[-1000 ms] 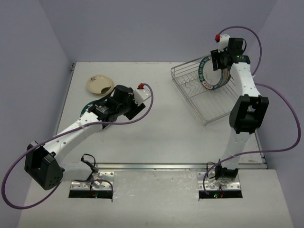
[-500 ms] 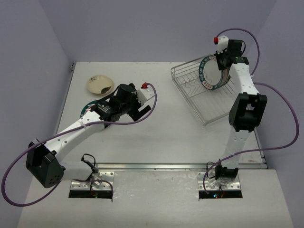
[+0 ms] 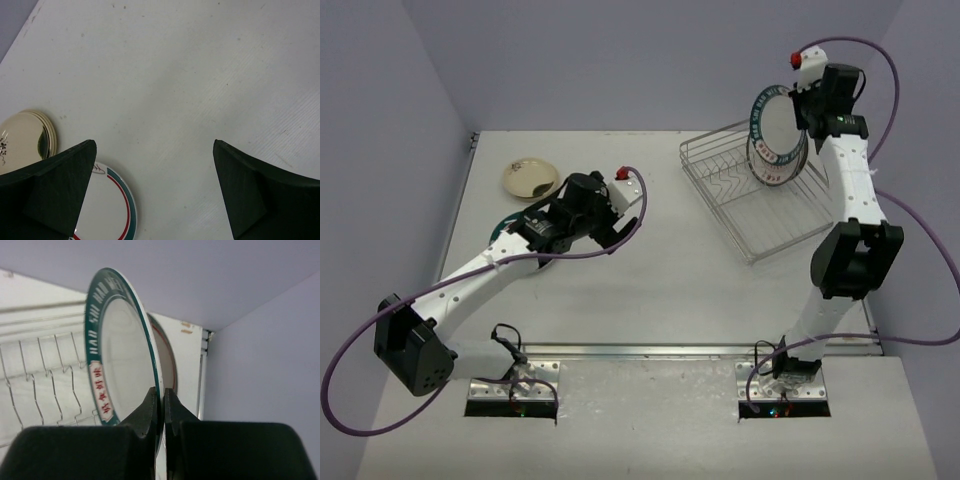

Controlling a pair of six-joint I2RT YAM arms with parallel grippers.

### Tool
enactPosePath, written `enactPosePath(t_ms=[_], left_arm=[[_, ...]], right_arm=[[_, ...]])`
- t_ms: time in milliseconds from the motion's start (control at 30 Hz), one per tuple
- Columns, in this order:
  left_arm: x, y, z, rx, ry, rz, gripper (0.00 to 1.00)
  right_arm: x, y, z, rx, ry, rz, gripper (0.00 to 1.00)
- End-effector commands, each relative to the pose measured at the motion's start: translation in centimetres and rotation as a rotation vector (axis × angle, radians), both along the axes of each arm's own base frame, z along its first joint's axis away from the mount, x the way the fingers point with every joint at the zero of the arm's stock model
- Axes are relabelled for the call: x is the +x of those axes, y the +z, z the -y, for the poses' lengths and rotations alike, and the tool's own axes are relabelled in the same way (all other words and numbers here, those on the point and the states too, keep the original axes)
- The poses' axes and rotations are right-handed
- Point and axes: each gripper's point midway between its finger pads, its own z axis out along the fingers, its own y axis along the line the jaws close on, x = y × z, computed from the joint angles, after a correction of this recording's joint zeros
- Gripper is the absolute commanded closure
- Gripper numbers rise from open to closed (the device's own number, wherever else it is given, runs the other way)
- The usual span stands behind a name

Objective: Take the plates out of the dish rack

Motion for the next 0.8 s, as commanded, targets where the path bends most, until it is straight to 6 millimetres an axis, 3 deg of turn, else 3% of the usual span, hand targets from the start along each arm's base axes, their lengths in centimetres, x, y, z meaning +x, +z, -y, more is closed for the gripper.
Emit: enactPosePath(t_ms=[0, 67, 167, 367, 567, 767], left_arm=[[0.9, 5.2, 1.3, -0.146, 0.010, 0.092, 0.00], [1.1, 6.0, 1.3, -0.167, 0.018, 0.109, 0.00], [1.2, 7.2, 1.2, -0.226, 0.022, 0.114, 0.00], [0.8, 11.6, 1.4, -0.405, -0.047, 0.108, 0.00], [0.0, 15.4, 2.8, -0.500, -0.111, 0.106, 0.00], [-0.8, 14.6, 5.1, -0.516, -0.222, -0.011, 0.06]], right_arm=[[-2.4, 14.6, -1.8, 0.049, 0.032, 0.357, 1.00], [-3.7, 16.0, -2.8, 0.087, 0.066, 0.373, 1.00], [-5.7, 16.3, -5.1, 0.163, 0.161, 0.356, 1.00], [-10.9, 12.5, -10.9, 0.360, 0.402, 0.218, 1.00], [-16.0, 9.0, -15.1, 0.547, 0.558, 0.095, 1.00], [-20.2, 6.7, -19.1, 0.647, 0.713, -0.012, 1.00]])
